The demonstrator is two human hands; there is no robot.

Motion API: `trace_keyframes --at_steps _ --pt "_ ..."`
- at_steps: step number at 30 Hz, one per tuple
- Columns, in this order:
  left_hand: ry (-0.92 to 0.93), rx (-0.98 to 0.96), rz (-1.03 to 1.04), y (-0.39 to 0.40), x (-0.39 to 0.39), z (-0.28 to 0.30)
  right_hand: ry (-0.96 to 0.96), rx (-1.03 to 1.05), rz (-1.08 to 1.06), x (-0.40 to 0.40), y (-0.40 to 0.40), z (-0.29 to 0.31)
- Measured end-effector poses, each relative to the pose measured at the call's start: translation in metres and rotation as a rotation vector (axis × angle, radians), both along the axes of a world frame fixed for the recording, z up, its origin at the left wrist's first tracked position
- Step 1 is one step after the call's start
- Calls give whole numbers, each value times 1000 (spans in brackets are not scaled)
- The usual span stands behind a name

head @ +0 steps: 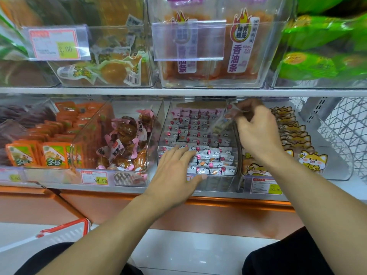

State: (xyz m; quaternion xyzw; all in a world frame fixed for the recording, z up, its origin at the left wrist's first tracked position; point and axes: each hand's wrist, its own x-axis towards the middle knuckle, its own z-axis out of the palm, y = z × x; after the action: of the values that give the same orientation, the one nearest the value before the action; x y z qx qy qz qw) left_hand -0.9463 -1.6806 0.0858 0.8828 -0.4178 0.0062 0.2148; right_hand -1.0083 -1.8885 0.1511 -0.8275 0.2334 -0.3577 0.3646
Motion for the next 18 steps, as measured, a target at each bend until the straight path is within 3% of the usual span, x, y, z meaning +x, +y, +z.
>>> trace_keyframes --at_steps 2,6,9,11,14,18 --pt "30 -103 18 -1 0 4 -124 112 9 -5 6 2" --pt "253 -384 127 -2 1 15 -148 495 108 -10 19 0" --pt "546 -627 195 -1 2 25 -174 989 263 -13 33 -1" --pt "758 -776 207 0 3 30 -145 1165 304 -15 38 -2" --pt "962 -902 214 3 6 33 -112 1273 315 -14 38 -1" --pt "1055 -945 215 7 9 34 -84 1294 337 -15 37 -1"
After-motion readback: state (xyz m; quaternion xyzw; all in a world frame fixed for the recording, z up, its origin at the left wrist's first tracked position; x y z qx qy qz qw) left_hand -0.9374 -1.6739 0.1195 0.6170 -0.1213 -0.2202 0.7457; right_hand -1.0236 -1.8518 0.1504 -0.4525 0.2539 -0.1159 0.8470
